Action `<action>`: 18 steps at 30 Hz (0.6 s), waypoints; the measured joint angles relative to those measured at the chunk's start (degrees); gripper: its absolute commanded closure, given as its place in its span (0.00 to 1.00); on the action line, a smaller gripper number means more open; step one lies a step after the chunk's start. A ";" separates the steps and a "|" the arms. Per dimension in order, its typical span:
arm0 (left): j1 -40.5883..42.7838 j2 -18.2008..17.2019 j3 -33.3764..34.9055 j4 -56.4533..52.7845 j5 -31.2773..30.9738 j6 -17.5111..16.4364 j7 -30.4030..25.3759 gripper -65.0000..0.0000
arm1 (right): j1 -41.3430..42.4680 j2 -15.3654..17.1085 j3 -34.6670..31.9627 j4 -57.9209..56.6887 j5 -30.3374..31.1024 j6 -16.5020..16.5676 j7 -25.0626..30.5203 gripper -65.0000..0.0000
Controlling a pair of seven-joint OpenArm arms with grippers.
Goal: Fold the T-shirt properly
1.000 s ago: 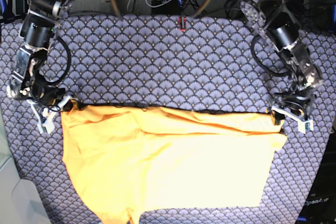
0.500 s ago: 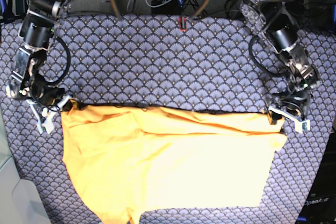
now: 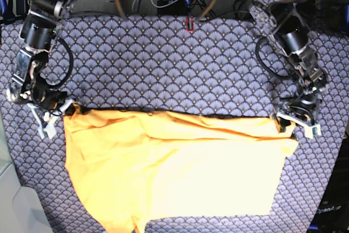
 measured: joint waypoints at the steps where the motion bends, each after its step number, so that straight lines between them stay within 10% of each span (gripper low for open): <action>1: 0.02 0.07 -0.02 -0.87 0.28 0.04 0.09 0.38 | 0.00 0.00 0.00 0.00 0.00 0.00 0.00 0.91; 13: -1.07 -0.02 -0.13 -2.69 0.09 0.04 -1.70 0.39 | -0.02 0.07 0.00 -0.02 0.00 0.00 0.15 0.91; 18: -1.09 -0.11 -0.13 -2.80 0.07 5.73 -1.70 0.39 | -0.02 0.09 0.00 0.00 0.00 0.00 0.15 0.91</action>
